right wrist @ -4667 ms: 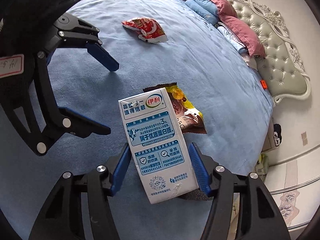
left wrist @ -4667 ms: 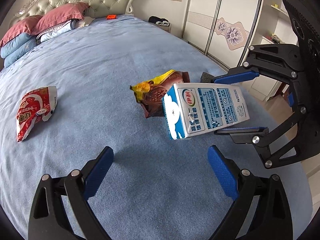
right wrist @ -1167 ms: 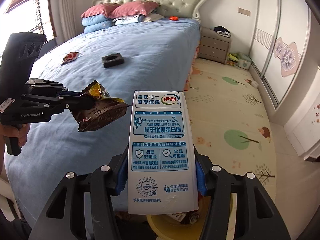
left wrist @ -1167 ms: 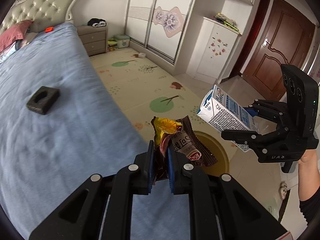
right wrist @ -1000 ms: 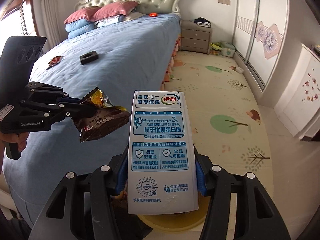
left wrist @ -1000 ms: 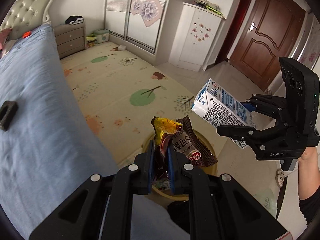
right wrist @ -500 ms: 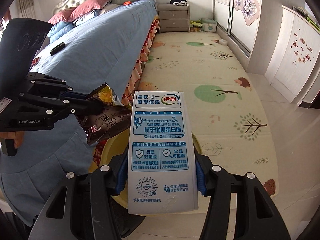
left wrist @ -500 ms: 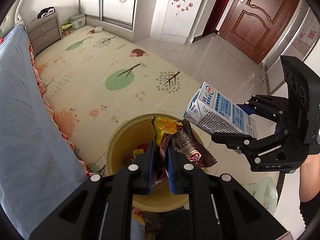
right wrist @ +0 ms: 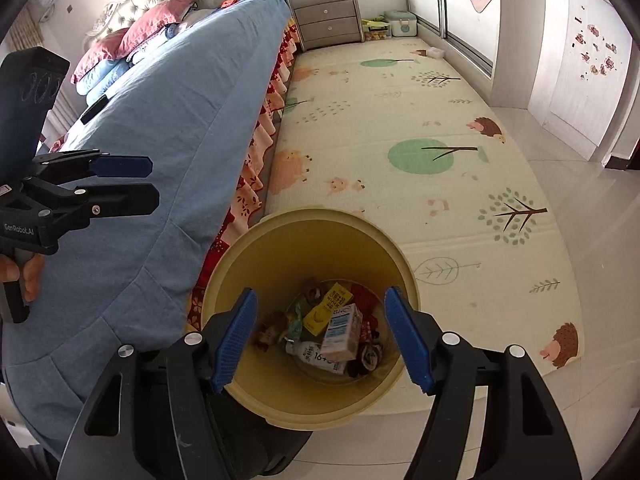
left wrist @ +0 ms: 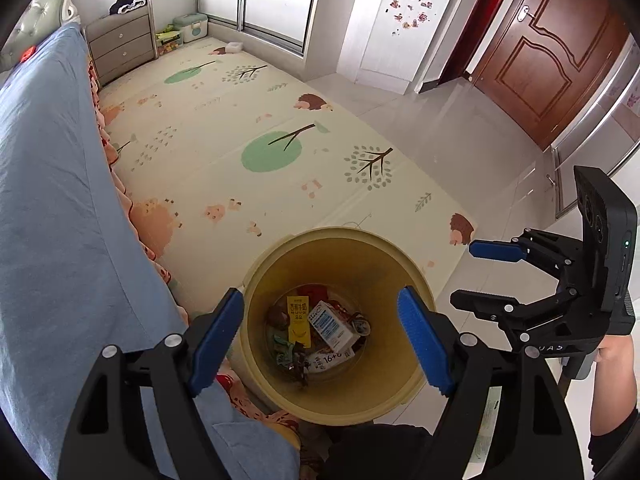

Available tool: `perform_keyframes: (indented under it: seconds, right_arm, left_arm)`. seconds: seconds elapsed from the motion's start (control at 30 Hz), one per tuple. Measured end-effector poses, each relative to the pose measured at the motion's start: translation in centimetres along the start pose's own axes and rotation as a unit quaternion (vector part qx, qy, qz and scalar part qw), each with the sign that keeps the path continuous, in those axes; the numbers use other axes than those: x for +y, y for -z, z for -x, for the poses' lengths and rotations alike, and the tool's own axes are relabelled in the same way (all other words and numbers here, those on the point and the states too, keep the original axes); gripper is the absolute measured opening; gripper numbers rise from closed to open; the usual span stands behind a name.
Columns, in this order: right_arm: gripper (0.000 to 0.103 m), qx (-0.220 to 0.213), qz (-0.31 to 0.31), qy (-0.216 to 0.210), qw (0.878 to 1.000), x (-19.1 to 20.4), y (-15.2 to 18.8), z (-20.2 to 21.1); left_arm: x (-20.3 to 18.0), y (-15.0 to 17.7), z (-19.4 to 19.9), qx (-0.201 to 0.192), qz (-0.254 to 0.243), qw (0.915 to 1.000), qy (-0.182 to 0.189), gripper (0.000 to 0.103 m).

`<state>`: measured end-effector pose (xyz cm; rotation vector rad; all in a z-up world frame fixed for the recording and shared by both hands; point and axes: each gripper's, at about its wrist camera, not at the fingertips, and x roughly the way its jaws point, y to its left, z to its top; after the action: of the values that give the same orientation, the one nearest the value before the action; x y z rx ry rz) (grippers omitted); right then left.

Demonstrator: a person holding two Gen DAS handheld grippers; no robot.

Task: Collect trash
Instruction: 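Move both open tools back over the bed toward the foam block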

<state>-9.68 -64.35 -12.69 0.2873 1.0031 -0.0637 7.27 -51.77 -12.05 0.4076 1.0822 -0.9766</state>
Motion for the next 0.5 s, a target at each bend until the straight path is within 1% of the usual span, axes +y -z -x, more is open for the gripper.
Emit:
perform_keyframes:
  seconds: [0.23,0.4,0.5]
  right_arm:
    - [0.065,-0.016,0.009,0.002,1.000,1.3,-0.9,1.6]
    - [0.065,-0.034,0.036,-0.002,0.999,4.3,-2.4,2.8]
    - [0.065,-0.044,0.056,-0.008,0.997,6.7,-3.5,3.1]
  left_arm:
    - [-0.1,0.5,2.8,-0.029,-0.007,0.9995,-0.004,0.080]
    - [0.9,1.7,6.0,-0.056,-0.007,0.9982,-0.022,0.082]
    - [2.4,2.7,8.1,-0.073,-0.001,0.9965,-0.042,0.083]
